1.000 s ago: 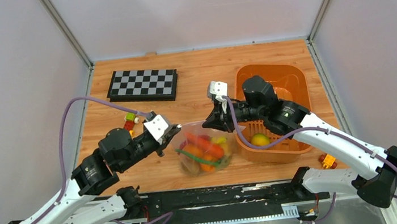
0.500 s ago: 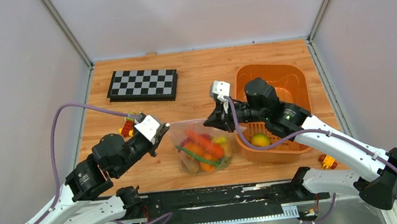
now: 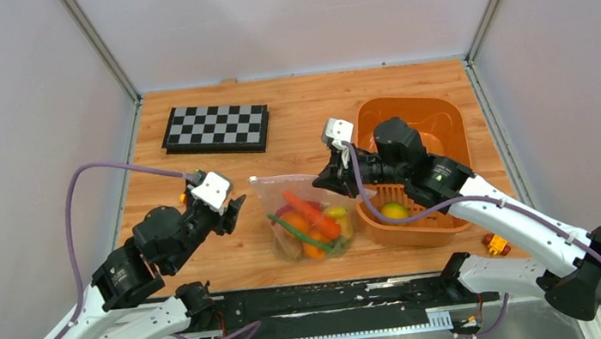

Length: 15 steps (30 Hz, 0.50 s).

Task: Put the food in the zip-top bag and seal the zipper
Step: Zip the zipper food storage bag at the center of the board, then place the zipper food storage bag at the center of the board.

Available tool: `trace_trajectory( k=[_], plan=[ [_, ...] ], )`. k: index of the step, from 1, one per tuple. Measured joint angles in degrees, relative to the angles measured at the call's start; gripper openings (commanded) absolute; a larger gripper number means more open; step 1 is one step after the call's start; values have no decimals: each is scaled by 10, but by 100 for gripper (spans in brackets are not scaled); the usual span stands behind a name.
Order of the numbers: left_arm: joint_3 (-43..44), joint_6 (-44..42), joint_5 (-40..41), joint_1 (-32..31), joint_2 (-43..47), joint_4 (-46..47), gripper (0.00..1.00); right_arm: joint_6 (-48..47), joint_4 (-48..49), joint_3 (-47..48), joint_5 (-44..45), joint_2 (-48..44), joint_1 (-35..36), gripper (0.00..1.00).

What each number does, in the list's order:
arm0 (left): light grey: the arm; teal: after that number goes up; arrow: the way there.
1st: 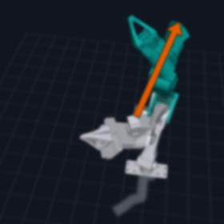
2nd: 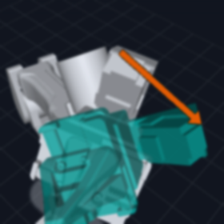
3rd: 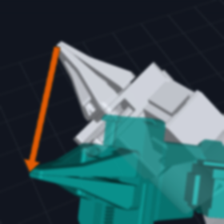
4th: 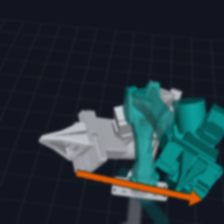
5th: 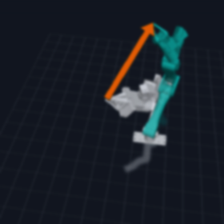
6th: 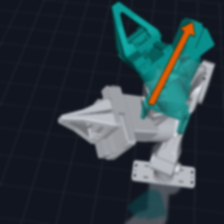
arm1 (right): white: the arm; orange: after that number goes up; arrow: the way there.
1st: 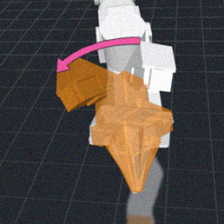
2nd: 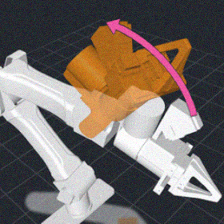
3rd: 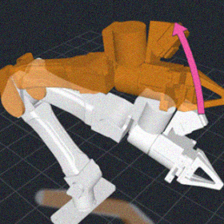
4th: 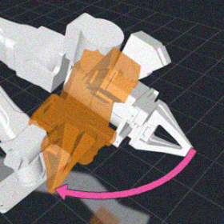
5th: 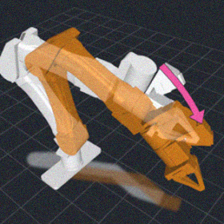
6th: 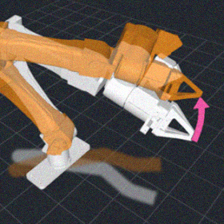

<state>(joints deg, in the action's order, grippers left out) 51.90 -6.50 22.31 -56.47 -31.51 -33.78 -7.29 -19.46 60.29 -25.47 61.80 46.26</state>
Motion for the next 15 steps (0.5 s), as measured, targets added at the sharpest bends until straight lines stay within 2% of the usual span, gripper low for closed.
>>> trace_trajectory(
  k=[5,11,15],
  plan=[
    [0,7,15,0,16,-2,87,9,1,-3,11,-1,-1,0],
    [0,34,34,0,31,6,92,29,5,0,44,1,-1,0],
    [0,63,56,0,29,11,94,37,-12,59,76,43,-1,0]
  ],
)
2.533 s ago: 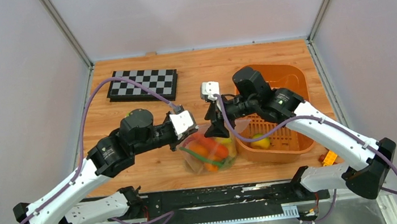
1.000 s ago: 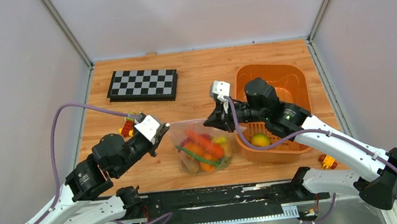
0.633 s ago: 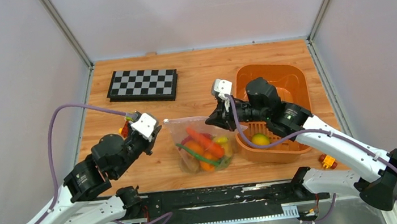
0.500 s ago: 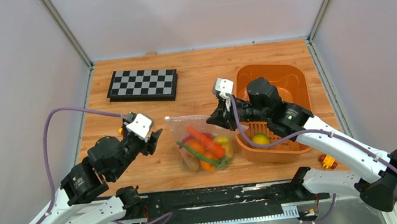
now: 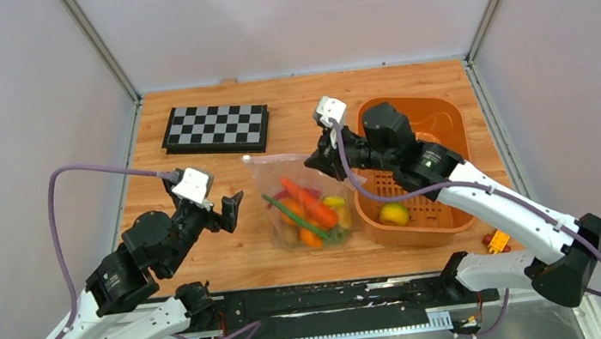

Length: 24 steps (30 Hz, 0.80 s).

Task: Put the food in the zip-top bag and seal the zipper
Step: Place the zipper food storage bag at the center of the board.

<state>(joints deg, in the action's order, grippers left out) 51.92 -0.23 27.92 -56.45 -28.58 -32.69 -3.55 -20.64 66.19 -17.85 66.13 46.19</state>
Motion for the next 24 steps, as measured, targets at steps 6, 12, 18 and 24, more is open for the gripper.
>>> trace_trajectory(
  k=[6,12,18,24],
  plan=[
    [-2,27,37,0,4,7,97,-17,-14,106,56,57,0,0],
    [-21,47,81,0,58,18,100,-57,-28,146,70,73,8,5],
    [-21,51,99,0,82,20,100,-88,-2,-16,116,85,138,8],
    [-21,59,129,0,81,17,100,-73,-1,-62,137,138,223,19]
  ],
)
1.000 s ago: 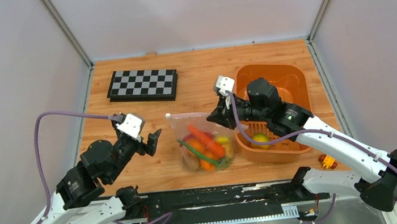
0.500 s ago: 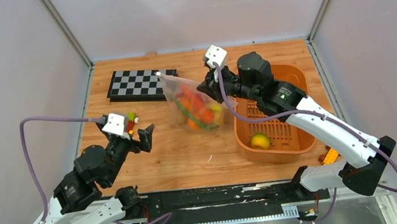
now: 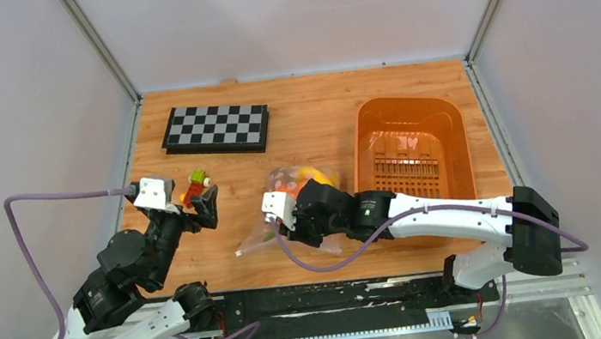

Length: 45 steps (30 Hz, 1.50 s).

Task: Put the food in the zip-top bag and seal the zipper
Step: Place the zipper food storage bag at the center of the board, then move the bin to the center of the board.

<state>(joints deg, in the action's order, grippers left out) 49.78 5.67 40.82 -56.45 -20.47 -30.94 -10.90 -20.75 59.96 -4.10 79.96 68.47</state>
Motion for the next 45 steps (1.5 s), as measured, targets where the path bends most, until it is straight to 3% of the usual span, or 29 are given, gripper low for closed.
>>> trace_trajectory(
  k=[5,12,17,23,26,30,35,41,45],
  plan=[
    [0,0,14,0,0,-2,100,30,25,-1,-35,-9,16,45],
    [0,2,16,0,-5,-10,100,81,27,-3,-37,-45,31,48],
    [1,5,-3,0,-30,-14,100,190,21,-57,16,-136,35,51],
    [1,17,-51,0,-79,-14,100,299,-34,-139,-2,-213,87,57],
    [1,27,-77,0,-103,-14,100,379,-131,-155,60,-245,136,57],
    [1,39,-102,0,-120,-12,100,463,-232,-168,129,-301,146,61],
    [1,46,-111,0,-118,-6,100,554,-354,-174,214,-372,147,73],
    [-14,53,-123,0,-122,6,100,634,-441,-166,307,-417,119,75],
    [-15,61,-130,0,-143,9,100,674,-457,-121,378,-426,111,88]
  ],
)
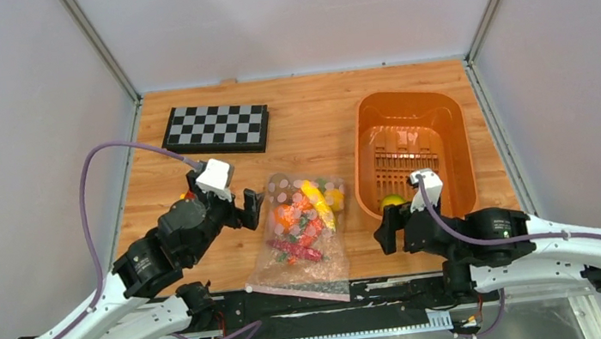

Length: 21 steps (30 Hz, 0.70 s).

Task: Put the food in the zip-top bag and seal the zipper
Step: Move the bin to the center of the board.

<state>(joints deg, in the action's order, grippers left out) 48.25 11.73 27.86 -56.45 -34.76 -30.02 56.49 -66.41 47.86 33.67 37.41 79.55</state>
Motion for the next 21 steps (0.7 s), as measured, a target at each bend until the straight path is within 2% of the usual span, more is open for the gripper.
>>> trace_trajectory(
  k=[3,7,11,16,18,21],
  plan=[
    [-2,6,-4,0,-12,6,100,26,6,1,69,2,-9,92],
    [-5,14,-5,0,-20,10,100,39,11,-6,143,8,-64,92],
    [-17,22,-6,0,-21,17,100,-25,85,-43,171,-33,-113,93],
    [-35,45,-7,0,-31,17,100,-134,217,-84,50,-51,-240,88],
    [-45,56,-20,0,-41,19,100,-163,249,-85,-14,-26,-258,83],
    [-76,81,-63,1,-56,19,100,-193,303,-89,-130,16,-259,85]
  ],
)
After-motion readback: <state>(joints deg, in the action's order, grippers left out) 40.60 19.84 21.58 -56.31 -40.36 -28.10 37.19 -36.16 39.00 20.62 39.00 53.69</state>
